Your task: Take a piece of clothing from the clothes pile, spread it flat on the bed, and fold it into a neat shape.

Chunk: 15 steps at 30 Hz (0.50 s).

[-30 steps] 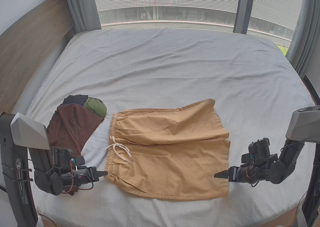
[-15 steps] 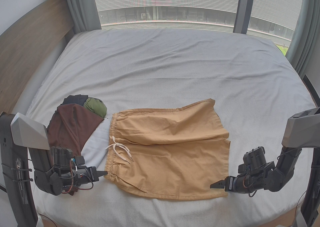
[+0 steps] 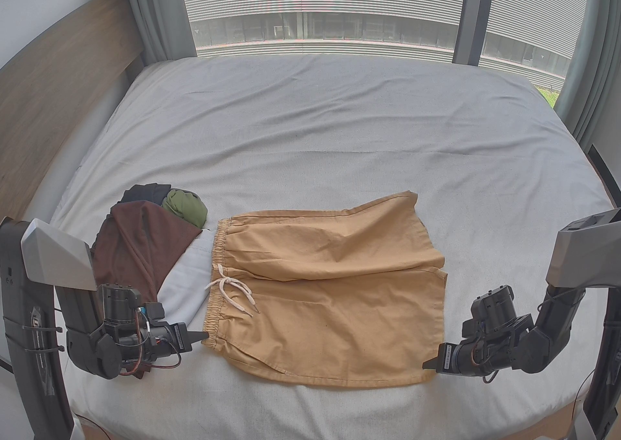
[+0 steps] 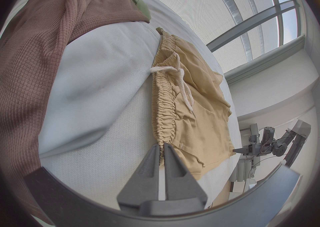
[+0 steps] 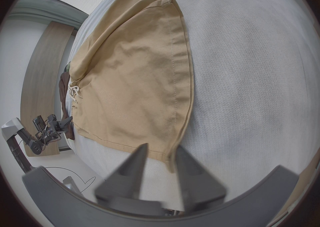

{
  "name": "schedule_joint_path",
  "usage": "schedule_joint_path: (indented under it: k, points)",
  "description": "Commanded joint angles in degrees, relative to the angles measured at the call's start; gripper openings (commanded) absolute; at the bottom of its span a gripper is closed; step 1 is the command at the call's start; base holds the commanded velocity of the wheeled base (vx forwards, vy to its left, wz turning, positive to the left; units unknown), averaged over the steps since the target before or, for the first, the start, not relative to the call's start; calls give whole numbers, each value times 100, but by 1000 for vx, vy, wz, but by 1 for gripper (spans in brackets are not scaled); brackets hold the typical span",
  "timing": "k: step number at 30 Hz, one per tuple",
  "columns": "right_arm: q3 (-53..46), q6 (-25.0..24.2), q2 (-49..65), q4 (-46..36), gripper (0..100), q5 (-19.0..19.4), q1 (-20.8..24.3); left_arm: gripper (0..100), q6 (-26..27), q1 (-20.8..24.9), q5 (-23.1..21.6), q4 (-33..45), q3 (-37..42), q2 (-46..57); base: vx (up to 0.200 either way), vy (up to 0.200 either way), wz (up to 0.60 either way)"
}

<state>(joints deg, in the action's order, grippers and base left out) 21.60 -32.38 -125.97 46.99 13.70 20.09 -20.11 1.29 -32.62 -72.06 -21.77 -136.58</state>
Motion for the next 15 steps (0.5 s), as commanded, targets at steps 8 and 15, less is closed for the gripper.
schedule_joint_path:
  k: [8, 15]
  points:
    - [-7, 3, -16, -6, 0, -8, 4, 0, 16, 3, -7, -1, 6, -9, 0, 0, 0]
    - [-60, 109, 327, -323, 0, -8, -75, 0, 16, -15, -166, 16, 288, 114, 0, 0, 0]
